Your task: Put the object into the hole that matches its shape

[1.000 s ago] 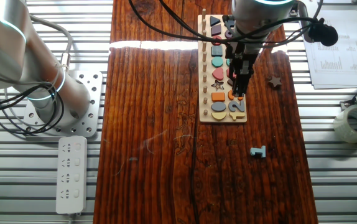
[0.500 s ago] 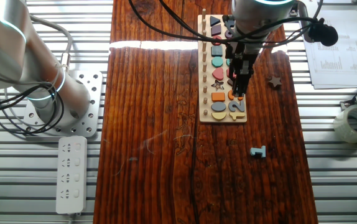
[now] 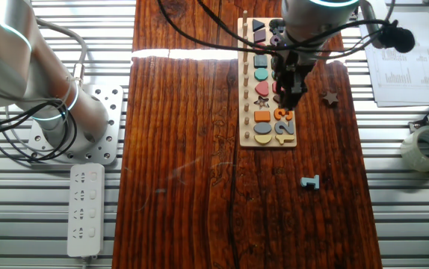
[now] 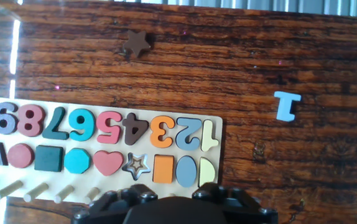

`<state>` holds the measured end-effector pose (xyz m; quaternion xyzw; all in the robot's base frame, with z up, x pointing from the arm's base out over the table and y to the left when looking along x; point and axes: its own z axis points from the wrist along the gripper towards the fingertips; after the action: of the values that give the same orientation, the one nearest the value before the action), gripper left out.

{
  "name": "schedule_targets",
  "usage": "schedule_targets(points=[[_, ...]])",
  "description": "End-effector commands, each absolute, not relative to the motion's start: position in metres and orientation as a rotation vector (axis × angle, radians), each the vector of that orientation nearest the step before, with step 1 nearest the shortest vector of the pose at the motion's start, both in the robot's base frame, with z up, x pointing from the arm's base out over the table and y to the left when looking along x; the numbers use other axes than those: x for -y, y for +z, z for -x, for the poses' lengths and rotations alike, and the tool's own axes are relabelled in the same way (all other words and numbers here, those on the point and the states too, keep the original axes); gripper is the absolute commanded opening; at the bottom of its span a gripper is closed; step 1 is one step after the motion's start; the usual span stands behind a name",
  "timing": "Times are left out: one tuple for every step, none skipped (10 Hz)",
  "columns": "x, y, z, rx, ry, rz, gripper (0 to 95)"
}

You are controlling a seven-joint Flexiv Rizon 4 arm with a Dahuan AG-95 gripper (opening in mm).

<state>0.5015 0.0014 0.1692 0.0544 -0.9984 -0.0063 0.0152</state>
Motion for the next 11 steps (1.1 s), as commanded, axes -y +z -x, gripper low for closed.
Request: schedule_targets(points=[[-0.003,0.170,-0.502,3.110,-0.022,-0.143,0.0],[-0.005,0.170,-0.505,3.108,-0.021,-0.140,0.0],[-0.008,0.169,-0.510,3.106,-0.018,-0.129,0.0],[-0.012,0.167,-0.516,3.107,-0.018,-0.121,0.0],[-0.014,0.165,-0.524,3.108,-0.016,-0.113,0.0],[-0.016,0.161,-0.533,3.110,-0.017,-0.105,0.0],[-0.017,0.156,-0.541,3.111,-0.017,-0.106,0.0],[-0.019,0.150,-0.552,3.111,-0.016,-0.106,0.0],[-0.021,0.145,-0.562,3.112,-0.015,-0.105,0.0],[-0.024,0.141,-0.571,3.113,-0.015,-0.107,0.0],[-0.027,0.138,-0.578,3.113,-0.017,-0.107,0.0]])
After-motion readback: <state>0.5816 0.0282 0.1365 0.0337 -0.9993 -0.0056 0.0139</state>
